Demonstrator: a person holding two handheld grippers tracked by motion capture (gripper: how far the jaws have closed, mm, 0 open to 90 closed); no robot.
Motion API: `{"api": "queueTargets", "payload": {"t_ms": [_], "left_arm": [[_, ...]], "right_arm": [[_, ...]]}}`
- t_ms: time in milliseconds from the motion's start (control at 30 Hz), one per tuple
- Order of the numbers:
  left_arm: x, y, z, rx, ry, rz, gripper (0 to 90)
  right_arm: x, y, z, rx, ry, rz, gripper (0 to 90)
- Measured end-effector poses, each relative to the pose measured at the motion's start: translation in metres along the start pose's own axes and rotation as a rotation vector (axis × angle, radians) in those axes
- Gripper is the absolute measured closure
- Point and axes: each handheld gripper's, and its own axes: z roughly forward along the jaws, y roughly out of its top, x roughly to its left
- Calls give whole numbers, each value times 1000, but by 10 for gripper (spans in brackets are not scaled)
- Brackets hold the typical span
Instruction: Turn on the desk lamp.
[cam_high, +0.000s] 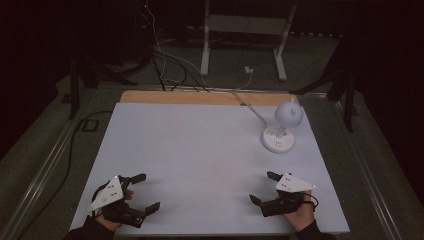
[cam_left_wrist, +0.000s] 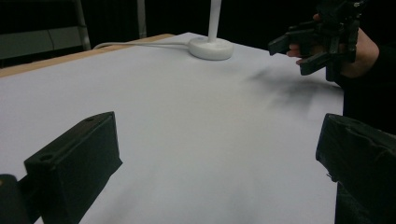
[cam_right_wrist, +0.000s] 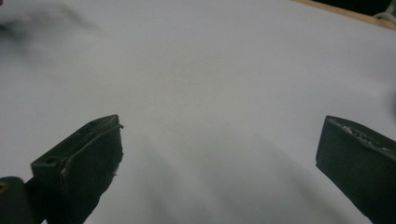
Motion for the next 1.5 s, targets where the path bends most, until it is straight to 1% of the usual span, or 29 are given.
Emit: {"api": "queueTargets", "payload": {"t_ms": [133,233,300,333,400,467,567,633,733,800,867,967,1067,1133,1200,1367,1500], "left_arm": [[0,0,-1,-5,1,-3,3],[0,0,-1,-5,0,-6,3],[0,0,-1,-7,1,-7,3],[0,0,-1,-7,1,-7,3],[-1,0,-1,-3,1,-3,3],[-1,0,-2,-6,1,-2,3],[-1,0,-2,-5,0,-2,3],[-1,1,-2,-6,0,-2,3],[-1,1,-2,-6,1,-2,3],[-1,1,-2,-4,2,-3,3],[-1,1,-2,-7,2,-5,3],[0,0,-2,-7,3,-8,3],[0,1,-2,-11,2,-8,3],[0,1,-2,-11,2,-9,3],[-1,1,-2,-7,2,-6,3],[0,1,-2,-9,-1,-10,3],[0,1,-1,-12,-3,-10,3]], "right_arm": [[1,0,2,12,11,-4,3],[-1,2,2,33,38,9,0],[-1,2,2,31,66,22,0],[0,2,2,28,71,14,0],[2,3,2,31,65,-2,0],[4,4,1,24,82,-1,0],[7,5,0,31,89,0,0],[9,7,0,36,84,-5,0],[12,9,-1,43,102,3,0],[13,10,0,51,101,-6,0],[15,11,0,59,119,-6,0],[18,14,-1,71,132,-5,0],[20,18,-3,77,129,-15,0],[21,22,-5,71,135,-11,0],[21,26,-7,72,127,-23,0],[21,37,-10,66,136,-29,0],[21,45,-12,61,134,-34,0]]}}
